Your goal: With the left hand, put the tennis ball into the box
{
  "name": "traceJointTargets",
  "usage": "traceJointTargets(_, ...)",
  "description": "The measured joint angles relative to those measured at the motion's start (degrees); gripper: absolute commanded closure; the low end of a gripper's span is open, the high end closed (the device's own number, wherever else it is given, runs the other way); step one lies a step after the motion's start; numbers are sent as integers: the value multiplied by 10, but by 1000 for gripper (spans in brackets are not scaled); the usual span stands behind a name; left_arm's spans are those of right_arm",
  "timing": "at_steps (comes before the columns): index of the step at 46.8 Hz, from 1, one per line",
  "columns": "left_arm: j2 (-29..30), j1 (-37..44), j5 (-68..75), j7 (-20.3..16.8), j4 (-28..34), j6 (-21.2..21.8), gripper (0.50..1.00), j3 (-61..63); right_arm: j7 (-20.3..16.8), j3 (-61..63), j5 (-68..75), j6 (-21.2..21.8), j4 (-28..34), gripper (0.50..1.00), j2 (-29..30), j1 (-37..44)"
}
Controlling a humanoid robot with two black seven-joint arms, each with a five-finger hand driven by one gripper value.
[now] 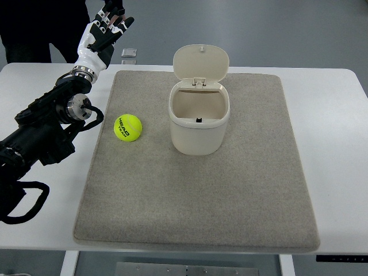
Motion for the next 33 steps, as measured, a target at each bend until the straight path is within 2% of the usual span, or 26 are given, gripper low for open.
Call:
traceJointTargets(5, -1, 0, 1, -1, 0, 3, 519, 0, 0, 0, 0, 0, 0, 599, 0, 0)
traceJointTargets(12, -1, 0, 2, -2, -1, 32, 514, 1, 0, 0, 0, 0, 0, 599, 0, 0)
traceJointTargets(33, 0, -1, 1, -2, -5, 32, 514, 1, 0, 0, 0, 0, 0, 599, 0, 0)
